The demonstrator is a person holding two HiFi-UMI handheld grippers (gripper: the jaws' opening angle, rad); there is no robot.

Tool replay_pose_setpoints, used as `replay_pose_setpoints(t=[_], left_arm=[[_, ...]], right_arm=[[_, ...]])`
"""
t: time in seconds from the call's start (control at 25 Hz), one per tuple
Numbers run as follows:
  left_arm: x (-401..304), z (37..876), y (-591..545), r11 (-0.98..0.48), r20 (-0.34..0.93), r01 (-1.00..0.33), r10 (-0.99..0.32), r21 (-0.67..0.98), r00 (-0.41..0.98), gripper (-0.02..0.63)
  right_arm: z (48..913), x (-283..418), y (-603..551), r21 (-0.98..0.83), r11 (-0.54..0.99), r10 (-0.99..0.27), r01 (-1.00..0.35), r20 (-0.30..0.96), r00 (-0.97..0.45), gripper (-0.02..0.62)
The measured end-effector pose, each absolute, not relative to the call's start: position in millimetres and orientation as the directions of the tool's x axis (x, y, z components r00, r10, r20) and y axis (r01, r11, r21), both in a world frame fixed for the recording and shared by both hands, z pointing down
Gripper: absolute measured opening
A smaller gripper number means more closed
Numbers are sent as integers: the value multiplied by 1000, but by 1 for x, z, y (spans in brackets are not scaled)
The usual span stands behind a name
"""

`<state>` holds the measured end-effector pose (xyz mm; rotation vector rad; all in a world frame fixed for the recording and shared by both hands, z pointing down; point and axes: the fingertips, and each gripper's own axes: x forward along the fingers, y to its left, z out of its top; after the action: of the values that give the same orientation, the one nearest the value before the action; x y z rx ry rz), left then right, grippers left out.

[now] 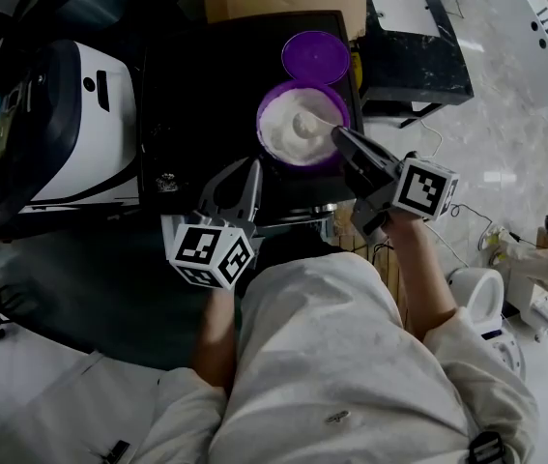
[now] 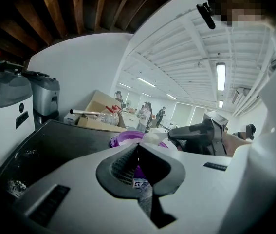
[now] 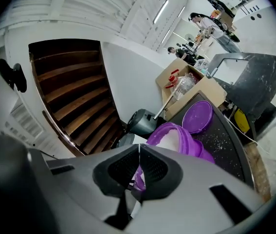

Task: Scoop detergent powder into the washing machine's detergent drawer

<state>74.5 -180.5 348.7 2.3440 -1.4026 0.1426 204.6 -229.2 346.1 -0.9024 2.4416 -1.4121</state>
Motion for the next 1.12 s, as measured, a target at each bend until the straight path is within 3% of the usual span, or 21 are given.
replay_pose_setpoints(t=[0.52,1.12], left_arm=[[36,343,-148,-446,284,-846,-804,292,522,20],[-55,342,-90,-429,292,-856,-812,288,505,20]], right_arm=[[329,164,-194,-879,346,-608,-328,56,-792,9],[324,77,-134,-903,336,-586,-268,22,-810,9]])
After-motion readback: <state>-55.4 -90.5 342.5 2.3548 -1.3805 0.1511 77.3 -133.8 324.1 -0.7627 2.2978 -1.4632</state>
